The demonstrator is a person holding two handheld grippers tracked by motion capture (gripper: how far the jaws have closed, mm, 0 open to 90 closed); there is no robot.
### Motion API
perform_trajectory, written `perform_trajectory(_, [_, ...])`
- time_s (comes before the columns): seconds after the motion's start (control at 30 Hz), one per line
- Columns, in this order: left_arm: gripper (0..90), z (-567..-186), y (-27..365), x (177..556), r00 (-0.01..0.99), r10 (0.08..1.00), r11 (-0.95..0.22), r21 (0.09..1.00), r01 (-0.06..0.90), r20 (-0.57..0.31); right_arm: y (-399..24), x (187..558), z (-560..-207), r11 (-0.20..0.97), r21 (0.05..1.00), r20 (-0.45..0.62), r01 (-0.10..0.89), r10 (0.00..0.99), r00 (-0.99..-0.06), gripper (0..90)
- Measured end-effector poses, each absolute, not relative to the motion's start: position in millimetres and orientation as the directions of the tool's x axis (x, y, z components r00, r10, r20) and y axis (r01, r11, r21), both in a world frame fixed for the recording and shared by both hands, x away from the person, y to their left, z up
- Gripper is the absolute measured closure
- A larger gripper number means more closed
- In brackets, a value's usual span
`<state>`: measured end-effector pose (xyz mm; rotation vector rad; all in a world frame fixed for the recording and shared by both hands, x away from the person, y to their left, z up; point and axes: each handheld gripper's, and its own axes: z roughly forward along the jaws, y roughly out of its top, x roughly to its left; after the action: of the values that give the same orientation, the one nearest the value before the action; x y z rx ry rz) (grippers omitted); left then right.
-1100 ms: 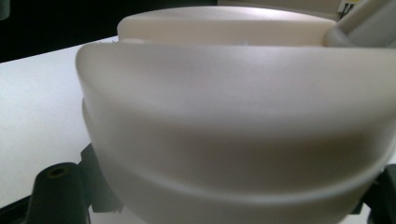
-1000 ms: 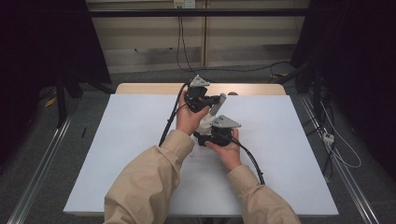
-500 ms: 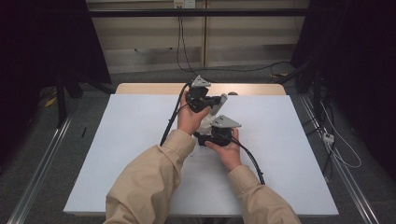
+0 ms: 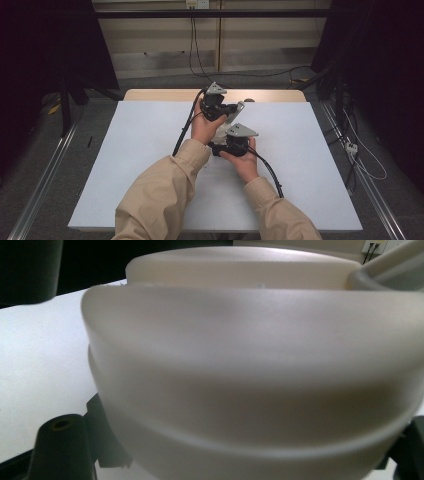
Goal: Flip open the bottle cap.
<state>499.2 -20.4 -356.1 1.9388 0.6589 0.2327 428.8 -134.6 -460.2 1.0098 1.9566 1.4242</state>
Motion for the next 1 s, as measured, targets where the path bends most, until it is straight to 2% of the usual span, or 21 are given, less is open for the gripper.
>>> perform_trajectory(1.0, [90.0, -363.4, -23.9, 502.3, 0.834, 0.537, -0.332, 0.879, 0.344, -0.124, -134.9, 428.9, -460.4, 0.175, 0.949, 0.017, 0.264, 0.804, -0.594, 18.8])
